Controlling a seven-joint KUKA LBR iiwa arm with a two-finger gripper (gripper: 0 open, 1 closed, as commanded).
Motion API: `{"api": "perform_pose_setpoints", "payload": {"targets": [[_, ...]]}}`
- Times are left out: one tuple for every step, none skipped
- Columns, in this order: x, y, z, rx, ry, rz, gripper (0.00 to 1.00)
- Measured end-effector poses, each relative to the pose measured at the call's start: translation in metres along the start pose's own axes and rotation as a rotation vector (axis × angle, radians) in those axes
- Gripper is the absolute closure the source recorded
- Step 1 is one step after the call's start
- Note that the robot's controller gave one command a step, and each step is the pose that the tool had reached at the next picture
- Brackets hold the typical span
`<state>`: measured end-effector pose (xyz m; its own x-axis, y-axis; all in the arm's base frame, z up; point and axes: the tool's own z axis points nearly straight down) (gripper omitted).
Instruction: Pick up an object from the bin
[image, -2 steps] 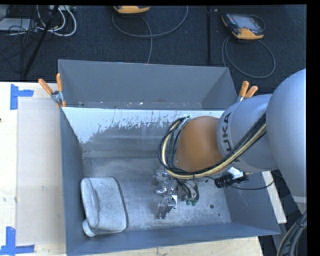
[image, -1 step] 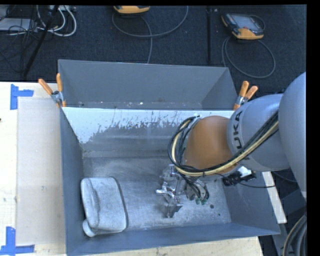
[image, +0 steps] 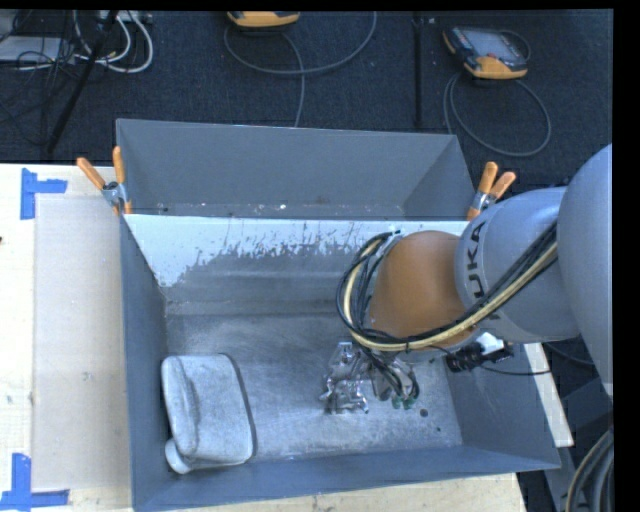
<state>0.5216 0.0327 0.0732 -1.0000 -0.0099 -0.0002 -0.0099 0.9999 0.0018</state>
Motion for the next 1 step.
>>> {"api": "perform_pose_setpoints", "payload": {"targets": [[0.0198,-0.0167,-0.16,0.002,-0.007,-0.138,1.0]]}}
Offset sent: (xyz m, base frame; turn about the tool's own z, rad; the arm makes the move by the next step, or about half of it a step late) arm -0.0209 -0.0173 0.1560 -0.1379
